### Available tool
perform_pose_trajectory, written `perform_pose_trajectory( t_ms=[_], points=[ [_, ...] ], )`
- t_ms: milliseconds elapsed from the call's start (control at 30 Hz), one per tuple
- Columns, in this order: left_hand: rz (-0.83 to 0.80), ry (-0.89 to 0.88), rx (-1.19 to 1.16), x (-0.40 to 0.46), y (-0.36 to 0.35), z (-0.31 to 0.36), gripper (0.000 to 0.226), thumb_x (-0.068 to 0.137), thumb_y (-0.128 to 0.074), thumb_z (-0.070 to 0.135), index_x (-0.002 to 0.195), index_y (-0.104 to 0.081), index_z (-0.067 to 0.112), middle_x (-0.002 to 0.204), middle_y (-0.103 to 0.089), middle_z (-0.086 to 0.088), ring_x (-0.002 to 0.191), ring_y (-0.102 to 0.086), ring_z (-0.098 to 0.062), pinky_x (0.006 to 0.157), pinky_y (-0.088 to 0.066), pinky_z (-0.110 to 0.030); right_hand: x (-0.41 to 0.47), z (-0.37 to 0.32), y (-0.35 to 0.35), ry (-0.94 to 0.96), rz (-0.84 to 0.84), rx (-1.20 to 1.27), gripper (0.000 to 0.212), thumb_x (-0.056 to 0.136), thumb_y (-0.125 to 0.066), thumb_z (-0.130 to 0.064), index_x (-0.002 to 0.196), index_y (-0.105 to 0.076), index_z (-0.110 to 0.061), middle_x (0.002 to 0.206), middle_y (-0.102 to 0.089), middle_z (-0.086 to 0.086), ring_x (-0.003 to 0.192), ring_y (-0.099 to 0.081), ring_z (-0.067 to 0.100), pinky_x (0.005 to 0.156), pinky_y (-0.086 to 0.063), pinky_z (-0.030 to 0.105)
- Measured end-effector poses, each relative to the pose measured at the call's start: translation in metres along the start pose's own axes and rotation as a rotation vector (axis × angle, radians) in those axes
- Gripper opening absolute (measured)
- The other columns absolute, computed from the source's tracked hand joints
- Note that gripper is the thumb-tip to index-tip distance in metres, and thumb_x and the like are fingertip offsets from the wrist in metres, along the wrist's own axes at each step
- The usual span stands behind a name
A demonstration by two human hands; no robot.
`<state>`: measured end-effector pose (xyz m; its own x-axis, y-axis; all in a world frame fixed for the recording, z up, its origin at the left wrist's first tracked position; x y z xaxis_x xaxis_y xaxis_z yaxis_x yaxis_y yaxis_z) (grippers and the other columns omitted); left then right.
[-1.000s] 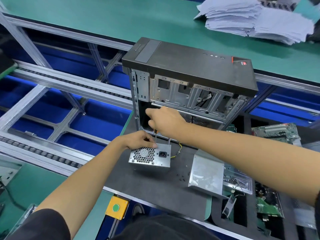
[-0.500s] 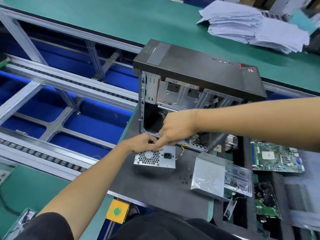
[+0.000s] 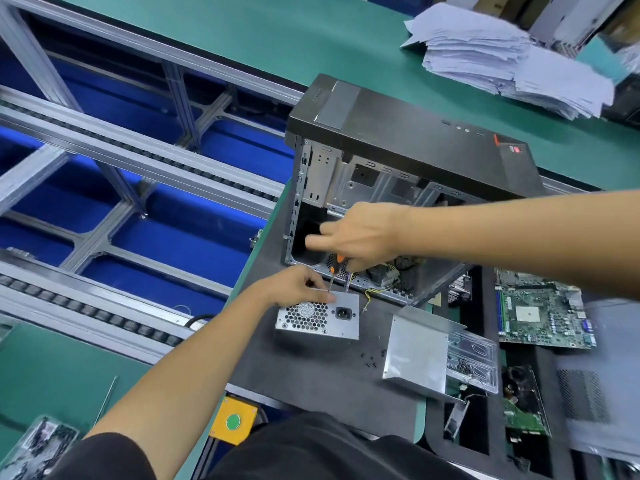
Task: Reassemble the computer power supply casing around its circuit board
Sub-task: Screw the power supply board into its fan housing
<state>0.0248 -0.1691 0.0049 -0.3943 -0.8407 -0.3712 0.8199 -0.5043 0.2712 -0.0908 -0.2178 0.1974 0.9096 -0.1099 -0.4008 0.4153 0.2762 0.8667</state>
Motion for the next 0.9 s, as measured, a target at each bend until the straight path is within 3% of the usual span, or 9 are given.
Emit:
perform_pose_trajectory(
  t_ms=[100, 167, 333, 467, 567, 667, 733, 800, 900],
  points=[
    [0.002, -0.01, -0.009, -0.002, 0.001, 0.002, 0.023, 0.082, -0.079, 0.054, 0.086, -0.074, 0.031, 0.061, -0.046, 0.005, 0.053, -0.035, -0.013, 0.049, -0.03, -0.025, 0.004, -0.005, 0.008, 0.513, -0.093, -0.185, 0.041, 0.096, -0.049, -0.025, 0.133, -0.032, -0.026, 0.09, -0.057, 0.004, 0.058, -0.054, 0.033, 0.057, -0.049, 0.04],
    [0.007, -0.015, -0.006, -0.003, 0.002, 0.001, 0.024, 0.083, -0.079, 0.052, 0.074, -0.07, 0.032, 0.054, -0.044, 0.01, 0.048, -0.032, -0.012, 0.046, -0.028, -0.023, 0.005, -0.012, 0.005, 0.645, -0.078, -0.166, 0.035, 0.096, -0.051, -0.02, 0.129, -0.044, -0.027, 0.086, -0.058, 0.0, 0.06, -0.054, 0.032, 0.056, -0.046, 0.038],
    [0.06, -0.032, -0.009, 0.0, -0.003, -0.003, 0.028, 0.08, -0.082, 0.053, 0.078, -0.073, 0.027, 0.073, -0.055, -0.004, 0.064, -0.044, -0.017, 0.061, -0.035, -0.032, -0.004, -0.015, -0.019, -0.192, 0.005, 0.429, 0.016, 0.093, -0.05, -0.024, 0.092, -0.034, -0.028, 0.06, -0.05, -0.005, 0.051, -0.048, 0.02, 0.046, -0.02, 0.029],
    [0.074, -0.021, 0.0, 0.001, -0.001, -0.005, 0.03, 0.078, -0.081, 0.057, 0.079, -0.074, 0.028, 0.069, -0.055, 0.003, 0.06, -0.044, -0.016, 0.06, -0.036, -0.031, -0.003, -0.036, -0.03, -0.639, -0.015, 0.771, 0.014, 0.091, -0.052, -0.026, 0.092, -0.04, -0.02, 0.075, -0.059, 0.004, 0.072, -0.058, 0.03, 0.049, -0.023, 0.028],
    [0.064, -0.022, 0.016, -0.002, -0.001, -0.005, 0.033, 0.078, -0.08, 0.061, 0.081, -0.074, 0.029, 0.067, -0.057, 0.005, 0.059, -0.046, -0.015, 0.06, -0.037, -0.032, 0.003, -0.025, -0.015, -0.478, -0.037, 0.522, 0.032, 0.087, -0.052, -0.045, 0.105, -0.037, -0.023, 0.068, -0.054, -0.002, 0.062, -0.057, 0.023, 0.046, -0.026, 0.028],
    [0.06, -0.03, 0.015, -0.002, -0.001, -0.002, 0.031, 0.078, -0.079, 0.061, 0.078, -0.071, 0.032, 0.075, -0.063, -0.009, 0.067, -0.048, -0.014, 0.062, -0.04, -0.032, 0.006, -0.013, 0.003, 0.119, -0.114, 0.06, 0.039, 0.091, -0.048, -0.039, 0.123, -0.029, -0.027, 0.077, -0.057, 0.001, 0.053, -0.047, 0.026, 0.048, -0.038, 0.033],
    [0.061, -0.066, 0.051, -0.002, -0.001, -0.001, 0.029, 0.08, -0.078, 0.06, 0.071, -0.066, 0.035, 0.064, -0.055, 0.0, 0.059, -0.042, -0.012, 0.056, -0.035, -0.03, 0.007, -0.018, 0.005, 0.439, -0.18, -0.105, 0.031, 0.098, -0.046, -0.027, 0.128, -0.037, -0.027, 0.085, -0.06, 0.002, 0.058, -0.051, 0.03, 0.057, -0.046, 0.038],
    [0.079, -0.067, 0.047, -0.001, -0.002, -0.002, 0.027, 0.08, -0.079, 0.057, 0.079, -0.069, 0.033, 0.067, -0.059, 0.01, 0.061, -0.048, -0.015, 0.058, -0.041, -0.033, 0.012, -0.024, 0.003, 0.354, -0.116, -0.018, 0.022, 0.098, -0.045, -0.024, 0.119, -0.047, -0.027, 0.074, -0.057, -0.002, 0.056, -0.052, 0.028, 0.05, -0.038, 0.033],
    [0.106, -0.05, 0.026, 0.002, -0.002, -0.006, 0.027, 0.077, -0.081, 0.058, 0.081, -0.075, 0.032, 0.077, -0.066, 0.005, 0.066, -0.052, -0.02, 0.062, -0.045, -0.036, 0.012, -0.02, -0.01, -0.179, -0.012, 0.354, 0.008, 0.093, -0.051, -0.023, 0.091, -0.044, -0.026, 0.057, -0.045, -0.006, 0.049, -0.041, 0.014, 0.045, -0.02, 0.029]
  ],
)
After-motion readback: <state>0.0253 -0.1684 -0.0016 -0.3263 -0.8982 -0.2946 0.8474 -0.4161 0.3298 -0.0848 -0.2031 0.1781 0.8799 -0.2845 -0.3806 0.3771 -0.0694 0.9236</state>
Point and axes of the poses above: each hand's wrist, its own x-axis towards the middle knuckle, its own y-axis out of the back of the hand, z = x × y, the point moved 3 cm from there along x, towards the middle knuckle
